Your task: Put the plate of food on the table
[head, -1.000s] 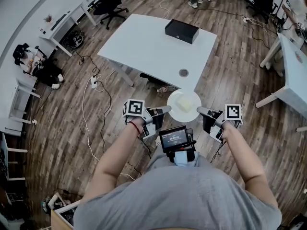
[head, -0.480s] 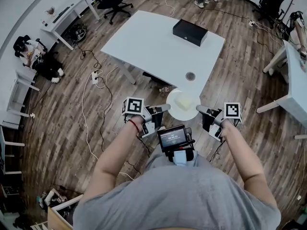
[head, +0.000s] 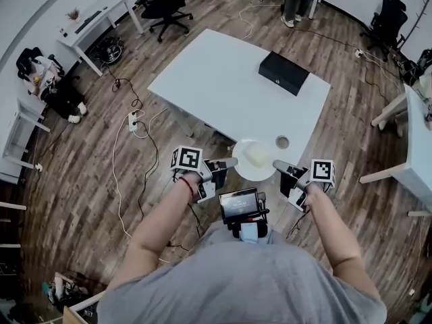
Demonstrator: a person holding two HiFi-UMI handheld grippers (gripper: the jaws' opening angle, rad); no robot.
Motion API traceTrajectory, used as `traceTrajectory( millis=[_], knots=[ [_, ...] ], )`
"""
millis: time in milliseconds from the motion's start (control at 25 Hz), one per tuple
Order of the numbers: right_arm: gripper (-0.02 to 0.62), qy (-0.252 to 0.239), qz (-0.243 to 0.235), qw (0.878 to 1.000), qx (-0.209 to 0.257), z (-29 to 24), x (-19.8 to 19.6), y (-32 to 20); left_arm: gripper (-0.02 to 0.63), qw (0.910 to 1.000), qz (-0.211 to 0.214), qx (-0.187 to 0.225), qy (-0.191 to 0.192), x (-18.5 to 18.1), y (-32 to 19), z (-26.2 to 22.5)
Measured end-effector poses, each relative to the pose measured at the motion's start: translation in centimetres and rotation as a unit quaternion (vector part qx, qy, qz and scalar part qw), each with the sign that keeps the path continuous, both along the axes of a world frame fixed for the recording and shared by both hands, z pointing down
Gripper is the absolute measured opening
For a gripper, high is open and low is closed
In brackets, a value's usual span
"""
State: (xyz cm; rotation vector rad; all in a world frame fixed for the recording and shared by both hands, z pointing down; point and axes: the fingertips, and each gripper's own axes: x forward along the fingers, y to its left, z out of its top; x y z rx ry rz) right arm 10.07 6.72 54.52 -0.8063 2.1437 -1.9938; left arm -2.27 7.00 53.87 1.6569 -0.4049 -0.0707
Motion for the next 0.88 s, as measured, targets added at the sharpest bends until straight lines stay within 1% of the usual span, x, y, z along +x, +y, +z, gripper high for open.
traceTrajectory(
  millis=[160,320,520,640,880],
  knots=[
    [0.037,-0.001,0.002,1.000,0.010,-0.1,-2.6,-3.8,0.031,1.0000,-0.002,0.007,-0.003,-2.7,-3.8,-0.1],
    [0.037,-0.010,0.011,1.000,0.010,0.1,-3.9,-7.0,0.031,0.9999,-0.011,0.008,-0.001,-4.0,-7.0,0.4],
    [0.037,-0.006,0.006,1.000,0.017,0.8,-5.2,-11.1,0.031,0.9998,-0.018,0.008,0.009,-5.4,-11.0,1.0],
    [0.037,-0.019,0.007,1.000,0.018,1.2,-6.0,-14.1,0.031,0.9995,-0.025,0.010,0.017,-6.0,-13.9,1.4],
    [0.037,-0.009,-0.004,1.000,0.012,3.0,-7.3,-19.9,0.031,0.9997,-0.024,0.005,0.000,-7.2,-19.5,3.3]
  ],
)
